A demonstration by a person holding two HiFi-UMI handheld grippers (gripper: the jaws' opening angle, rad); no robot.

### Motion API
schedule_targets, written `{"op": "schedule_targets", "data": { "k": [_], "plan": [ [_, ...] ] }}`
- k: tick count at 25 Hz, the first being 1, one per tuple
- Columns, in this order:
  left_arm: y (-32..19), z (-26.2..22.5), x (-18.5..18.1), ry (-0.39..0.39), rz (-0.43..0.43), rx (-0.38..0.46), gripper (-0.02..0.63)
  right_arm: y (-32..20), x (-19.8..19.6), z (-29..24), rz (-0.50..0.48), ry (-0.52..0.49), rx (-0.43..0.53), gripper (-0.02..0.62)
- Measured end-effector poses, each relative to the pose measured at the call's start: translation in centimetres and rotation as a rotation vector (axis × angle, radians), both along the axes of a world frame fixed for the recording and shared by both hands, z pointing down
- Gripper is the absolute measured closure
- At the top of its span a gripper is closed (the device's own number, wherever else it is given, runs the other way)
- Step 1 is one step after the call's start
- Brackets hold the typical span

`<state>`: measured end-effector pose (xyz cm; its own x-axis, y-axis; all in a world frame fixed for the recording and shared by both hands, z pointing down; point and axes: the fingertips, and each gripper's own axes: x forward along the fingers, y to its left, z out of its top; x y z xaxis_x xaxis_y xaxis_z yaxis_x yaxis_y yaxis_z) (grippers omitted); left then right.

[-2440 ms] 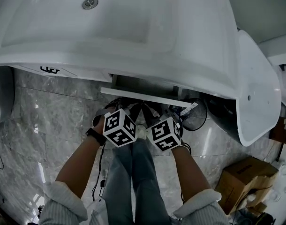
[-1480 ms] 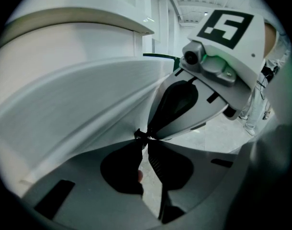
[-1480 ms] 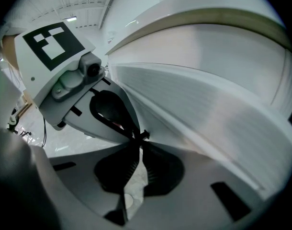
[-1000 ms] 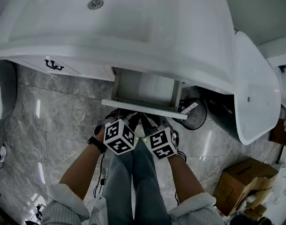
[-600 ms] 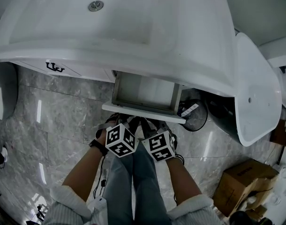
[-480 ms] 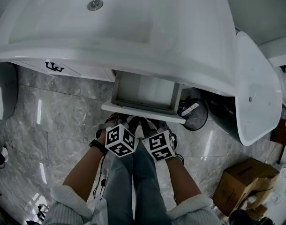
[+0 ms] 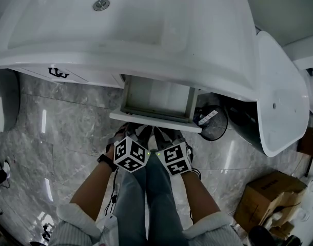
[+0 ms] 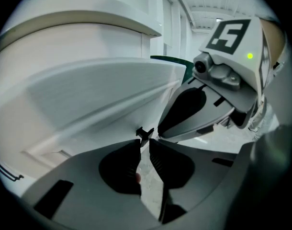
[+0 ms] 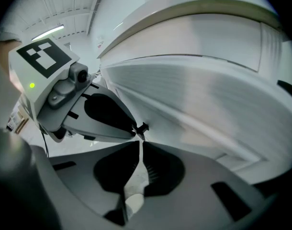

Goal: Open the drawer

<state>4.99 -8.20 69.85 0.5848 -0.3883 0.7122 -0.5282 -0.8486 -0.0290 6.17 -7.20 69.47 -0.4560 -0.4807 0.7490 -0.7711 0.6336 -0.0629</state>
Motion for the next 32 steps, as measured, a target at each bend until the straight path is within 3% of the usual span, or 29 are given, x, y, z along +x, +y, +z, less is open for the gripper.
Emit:
{"op": "schedule_targets", "data": {
  "k": [7, 13, 23, 32],
  "plan": [
    [1.9, -0.4, -0.9, -0.020, 0.004, -0.026, 0.545, 1.5, -0.4, -0.9, 0.012, -0.028, -0.024, 0.569],
    [3.0, -3.7, -1.4, 0.031, -0.048, -0.037, 0.545, 2.2, -1.5, -4.2, 0.013, -0.068, -0.010, 0.569],
    [1.0, -12.3, -1.6, 0.131, -0.172, 0.011, 0.546, 0.1, -1.7, -13.1, 0.030, -0.160, 0.074, 0.569],
    [-2.8, -23.7, -1.0, 0.264, -0.292, 0.108, 0.546, -3.5, -0.6, -25.0, 0.030, -0.292, 0.171, 0.569]
  ]
}}
